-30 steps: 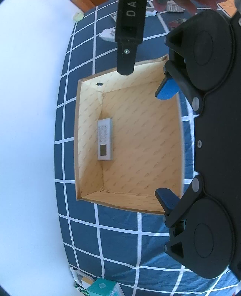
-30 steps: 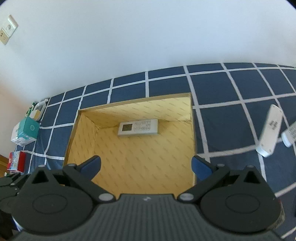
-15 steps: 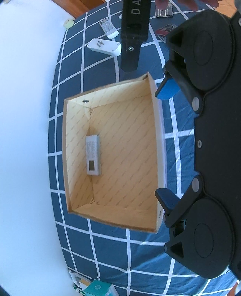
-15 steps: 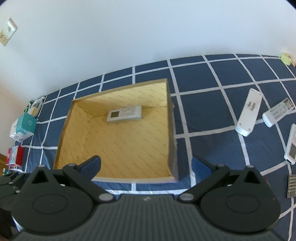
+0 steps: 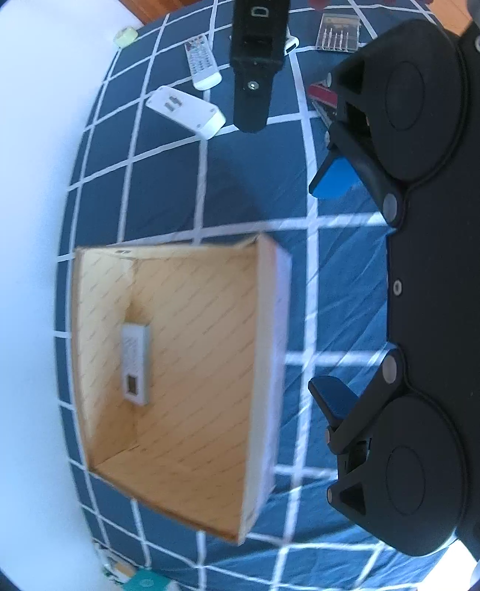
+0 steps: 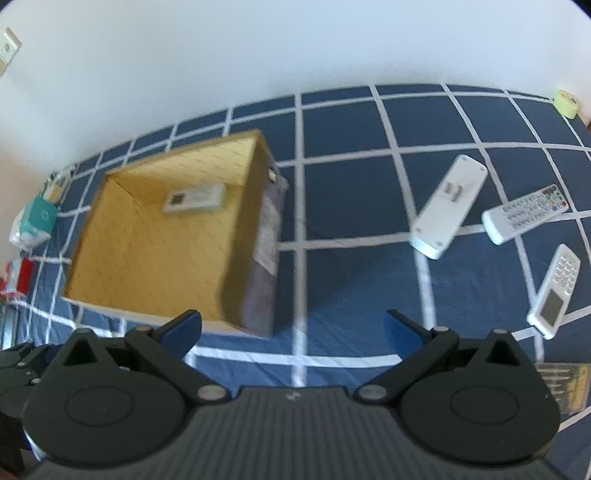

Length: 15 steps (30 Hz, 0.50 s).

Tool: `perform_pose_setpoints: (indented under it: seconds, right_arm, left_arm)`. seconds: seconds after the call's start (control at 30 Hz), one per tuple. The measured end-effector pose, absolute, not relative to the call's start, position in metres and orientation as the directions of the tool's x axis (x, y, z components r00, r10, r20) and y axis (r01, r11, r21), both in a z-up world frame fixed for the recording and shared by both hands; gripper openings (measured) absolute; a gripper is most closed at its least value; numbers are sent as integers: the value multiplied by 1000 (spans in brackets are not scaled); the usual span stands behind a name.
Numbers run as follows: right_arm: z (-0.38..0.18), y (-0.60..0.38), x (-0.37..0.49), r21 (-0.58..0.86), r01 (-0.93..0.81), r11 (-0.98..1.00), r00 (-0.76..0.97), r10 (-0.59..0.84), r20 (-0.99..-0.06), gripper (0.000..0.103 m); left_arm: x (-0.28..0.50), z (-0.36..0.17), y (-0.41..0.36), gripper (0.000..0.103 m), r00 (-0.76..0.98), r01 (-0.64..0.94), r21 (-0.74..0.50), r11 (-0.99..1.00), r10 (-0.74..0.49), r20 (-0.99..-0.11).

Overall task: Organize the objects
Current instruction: 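Withdraw the right gripper and move it toward the black-and-red case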

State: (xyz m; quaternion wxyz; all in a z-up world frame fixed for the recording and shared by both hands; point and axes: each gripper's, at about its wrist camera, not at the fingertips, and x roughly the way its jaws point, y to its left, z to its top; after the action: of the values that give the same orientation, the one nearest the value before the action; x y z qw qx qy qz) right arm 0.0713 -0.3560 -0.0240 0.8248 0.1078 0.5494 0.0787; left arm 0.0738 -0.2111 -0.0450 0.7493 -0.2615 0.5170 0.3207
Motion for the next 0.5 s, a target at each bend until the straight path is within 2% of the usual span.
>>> perform_pose_setpoints:
  seconds: [0.5]
  right_arm:
    - [-81,-440,68,261,-113,959,239,282,-929,103]
  left_arm:
    - [120,-104,-287,103,201,-847,-105,521,131,-971]
